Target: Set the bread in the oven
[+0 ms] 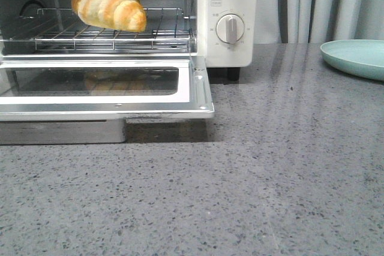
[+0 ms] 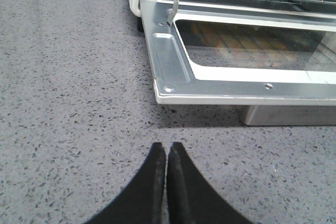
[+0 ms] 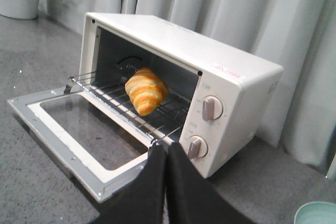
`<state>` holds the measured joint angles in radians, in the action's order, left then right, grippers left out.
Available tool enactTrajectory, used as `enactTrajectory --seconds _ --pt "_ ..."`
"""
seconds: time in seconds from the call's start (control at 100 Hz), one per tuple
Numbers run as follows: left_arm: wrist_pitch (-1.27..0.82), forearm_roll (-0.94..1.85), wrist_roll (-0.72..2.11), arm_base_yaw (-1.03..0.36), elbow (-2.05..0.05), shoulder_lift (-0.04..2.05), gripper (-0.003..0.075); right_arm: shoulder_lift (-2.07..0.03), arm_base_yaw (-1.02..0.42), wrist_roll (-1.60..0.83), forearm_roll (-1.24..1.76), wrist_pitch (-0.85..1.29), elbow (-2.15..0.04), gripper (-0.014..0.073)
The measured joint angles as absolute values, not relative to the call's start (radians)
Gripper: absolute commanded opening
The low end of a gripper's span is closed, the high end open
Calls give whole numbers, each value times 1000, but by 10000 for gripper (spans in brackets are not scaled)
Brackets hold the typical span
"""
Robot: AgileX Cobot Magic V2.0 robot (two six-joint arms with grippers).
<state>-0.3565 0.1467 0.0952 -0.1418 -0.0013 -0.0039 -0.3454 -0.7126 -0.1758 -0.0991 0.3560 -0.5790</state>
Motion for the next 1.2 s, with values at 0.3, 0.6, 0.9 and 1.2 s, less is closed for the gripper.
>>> enactTrajectory --seconds 0.3,0.6,0.9,1.2 --pt "-357 147 95 -142 -1 -4 -21 -251 -530 -178 -132 277 -298 -41" --pt "-357 147 95 -142 -1 -4 -21 -145 -182 -178 -60 152 -22 -41" --pt "-357 147 95 -142 -1 -4 -21 -14 -21 -74 -74 268 11 -41" --pt "-357 147 95 -142 -1 -4 -21 7 -12 0 -123 333 11 -41"
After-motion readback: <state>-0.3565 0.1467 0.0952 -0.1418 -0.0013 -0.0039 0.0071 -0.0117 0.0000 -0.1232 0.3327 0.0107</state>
